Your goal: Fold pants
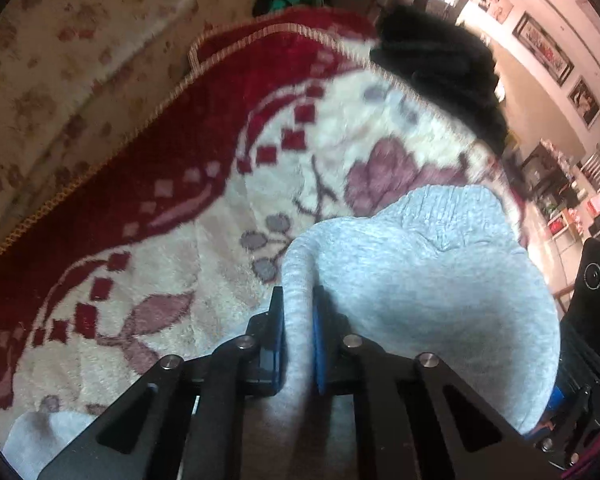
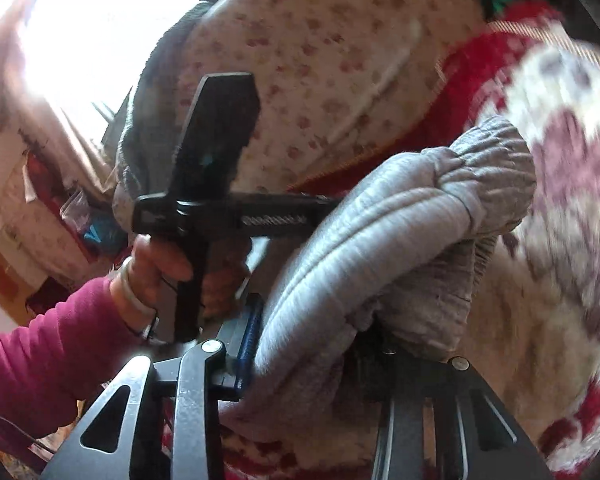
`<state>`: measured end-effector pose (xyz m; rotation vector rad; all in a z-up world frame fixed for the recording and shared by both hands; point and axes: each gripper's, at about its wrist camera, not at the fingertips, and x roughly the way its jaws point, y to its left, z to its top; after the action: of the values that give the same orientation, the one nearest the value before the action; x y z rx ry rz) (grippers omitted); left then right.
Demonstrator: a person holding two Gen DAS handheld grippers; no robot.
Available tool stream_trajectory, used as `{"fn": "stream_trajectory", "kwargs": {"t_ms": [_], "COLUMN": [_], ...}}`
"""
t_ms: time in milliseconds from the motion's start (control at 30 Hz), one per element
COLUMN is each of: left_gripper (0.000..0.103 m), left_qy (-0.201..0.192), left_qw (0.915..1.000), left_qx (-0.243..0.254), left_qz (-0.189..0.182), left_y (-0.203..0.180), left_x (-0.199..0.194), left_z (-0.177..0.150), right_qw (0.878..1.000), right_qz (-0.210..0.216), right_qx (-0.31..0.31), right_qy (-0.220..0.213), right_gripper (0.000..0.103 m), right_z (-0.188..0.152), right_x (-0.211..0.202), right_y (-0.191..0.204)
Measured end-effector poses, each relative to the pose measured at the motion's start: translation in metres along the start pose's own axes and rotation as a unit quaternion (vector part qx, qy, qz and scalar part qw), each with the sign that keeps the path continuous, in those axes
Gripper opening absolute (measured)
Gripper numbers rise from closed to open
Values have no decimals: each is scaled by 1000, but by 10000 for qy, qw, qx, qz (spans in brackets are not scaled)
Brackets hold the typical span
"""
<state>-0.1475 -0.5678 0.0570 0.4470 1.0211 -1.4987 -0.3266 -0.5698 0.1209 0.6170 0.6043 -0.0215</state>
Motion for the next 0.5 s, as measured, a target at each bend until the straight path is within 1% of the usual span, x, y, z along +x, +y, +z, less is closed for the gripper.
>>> {"fn": "stream_trajectory", "kwargs": {"t_ms": [167, 200, 267, 367, 467, 500], "left_gripper": [11, 11, 10, 8, 7, 7], "left_qy": [-607, -736, -997, -1399, -1796, -1881], "left_qw": [9980, 9971, 9945, 9887, 9794, 9769], "left_qx": [-53, -86, -156, -325, -674, -744], "left_qz": [139, 189, 294, 420, 623, 693], "left_y": [-3, -3, 0, 10, 26, 30], "left_x": [-66, -81, -113, -163, -215, -227], "left_z": [1, 0, -6, -24, -55, -64], "right_qw": [9981, 9974, 9944, 9877, 9791, 9782], "right_qz": [155, 183, 288, 454, 650, 566], "right_qx": [-567, -664, -982, -1466, -1908, -1987], "right_qy": [-199, -218, -262, -305, -254, -190], "right_gripper": [41, 41, 41, 41, 41, 41], "right_z": [21, 23, 31, 38, 39, 39], "right_x": [-8, -9, -9, -5, 6, 11], "right_y": [47, 54, 81, 123, 164, 176]}}
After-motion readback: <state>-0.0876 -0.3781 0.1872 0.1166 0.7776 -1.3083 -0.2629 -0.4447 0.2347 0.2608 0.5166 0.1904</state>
